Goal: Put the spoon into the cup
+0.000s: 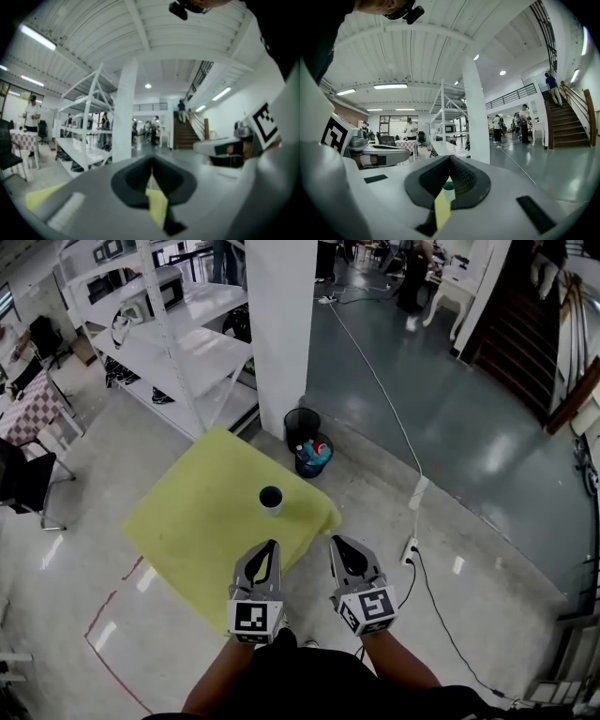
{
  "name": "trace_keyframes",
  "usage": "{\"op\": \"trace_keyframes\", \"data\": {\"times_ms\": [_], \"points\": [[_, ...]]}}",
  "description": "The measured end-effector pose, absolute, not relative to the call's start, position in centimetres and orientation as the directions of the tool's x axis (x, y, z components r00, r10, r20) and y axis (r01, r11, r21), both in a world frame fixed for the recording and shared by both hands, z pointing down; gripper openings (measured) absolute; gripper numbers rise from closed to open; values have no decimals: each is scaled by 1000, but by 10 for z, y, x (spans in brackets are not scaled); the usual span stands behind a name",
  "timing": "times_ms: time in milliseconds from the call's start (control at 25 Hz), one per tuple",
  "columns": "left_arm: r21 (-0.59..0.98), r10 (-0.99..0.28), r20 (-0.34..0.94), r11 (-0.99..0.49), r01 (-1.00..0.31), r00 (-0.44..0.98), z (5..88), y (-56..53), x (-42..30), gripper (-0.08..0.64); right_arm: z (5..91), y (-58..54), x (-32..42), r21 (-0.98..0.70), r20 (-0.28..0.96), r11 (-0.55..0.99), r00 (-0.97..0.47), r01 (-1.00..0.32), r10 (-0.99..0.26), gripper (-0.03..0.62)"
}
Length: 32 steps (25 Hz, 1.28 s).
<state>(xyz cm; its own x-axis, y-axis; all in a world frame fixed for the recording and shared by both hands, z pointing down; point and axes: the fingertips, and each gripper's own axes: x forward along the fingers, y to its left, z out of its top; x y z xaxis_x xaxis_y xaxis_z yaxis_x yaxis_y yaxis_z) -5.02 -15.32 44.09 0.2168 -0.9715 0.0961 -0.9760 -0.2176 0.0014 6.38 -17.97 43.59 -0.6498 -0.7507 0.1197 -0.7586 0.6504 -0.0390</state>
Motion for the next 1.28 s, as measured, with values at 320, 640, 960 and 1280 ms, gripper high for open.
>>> {"op": "trace_keyframes", "data": {"times_ms": [320, 640, 960, 1280], "points": [[8, -961, 101, -259, -966, 259, 449, -189, -74, 12, 444, -207, 30, 0, 137, 650, -643, -760, -753, 6], [-39, -955, 83, -290, -956, 286, 441, -215, -78, 11, 429, -227, 16, 24, 116, 650, -643, -760, -757, 6], [-25, -965, 106, -245, -969, 241, 446, -250, -92, 12, 437, -268, 5, 33, 131, 681, -672, -732, -729, 6], [57, -964, 204, -162, -985, 170, 487, -275, -112, 11, 460, -302, -11, 15, 173, 726, -714, -687, -679, 6]]}}
